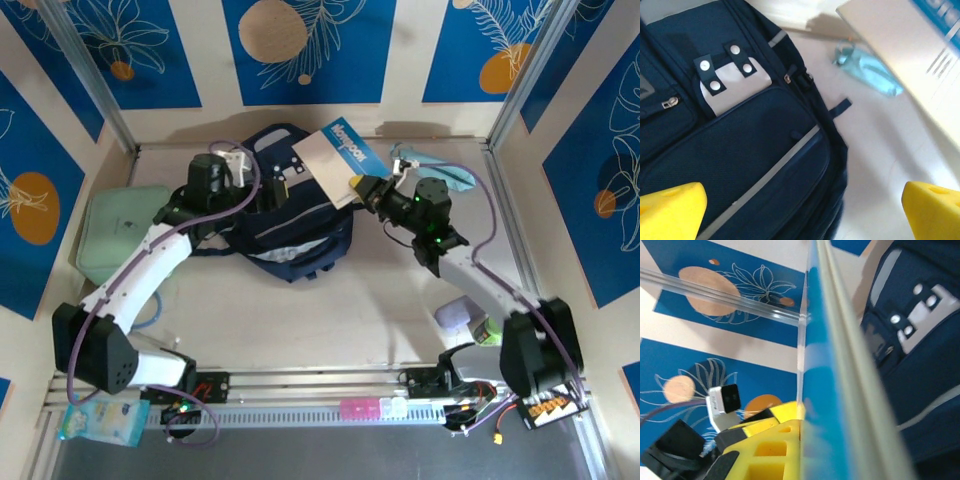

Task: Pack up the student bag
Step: Pick up the book from the middle-right of the table, then open the student bag at the center of the table.

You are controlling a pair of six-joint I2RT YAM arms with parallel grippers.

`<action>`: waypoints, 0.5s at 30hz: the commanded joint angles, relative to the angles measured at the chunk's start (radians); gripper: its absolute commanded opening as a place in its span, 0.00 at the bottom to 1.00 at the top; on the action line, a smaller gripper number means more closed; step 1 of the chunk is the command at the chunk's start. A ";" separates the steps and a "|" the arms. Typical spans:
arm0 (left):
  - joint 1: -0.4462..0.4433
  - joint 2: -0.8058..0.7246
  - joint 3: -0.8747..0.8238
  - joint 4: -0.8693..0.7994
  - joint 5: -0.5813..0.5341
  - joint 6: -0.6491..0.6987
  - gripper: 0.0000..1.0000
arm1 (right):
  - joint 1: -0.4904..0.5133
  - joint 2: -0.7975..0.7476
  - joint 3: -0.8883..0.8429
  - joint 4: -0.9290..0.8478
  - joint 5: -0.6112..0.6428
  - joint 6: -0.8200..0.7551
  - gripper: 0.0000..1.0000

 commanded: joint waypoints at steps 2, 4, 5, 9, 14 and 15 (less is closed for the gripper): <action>-0.066 0.116 0.122 -0.222 -0.083 0.315 1.00 | -0.030 -0.117 0.018 -0.351 0.118 -0.227 0.00; -0.111 0.180 0.178 -0.279 -0.143 0.393 1.00 | -0.053 -0.155 0.003 -0.395 0.135 -0.234 0.00; -0.135 0.219 0.211 -0.309 -0.180 0.439 1.00 | -0.063 -0.172 -0.010 -0.409 0.140 -0.234 0.00; -0.212 0.365 0.325 -0.435 -0.324 0.609 0.96 | -0.088 -0.230 -0.043 -0.443 0.161 -0.258 0.00; -0.247 0.520 0.458 -0.552 -0.430 0.724 0.91 | -0.098 -0.279 -0.040 -0.518 0.190 -0.308 0.00; -0.248 0.540 0.477 -0.561 -0.430 0.730 0.89 | -0.098 -0.284 -0.039 -0.526 0.193 -0.313 0.00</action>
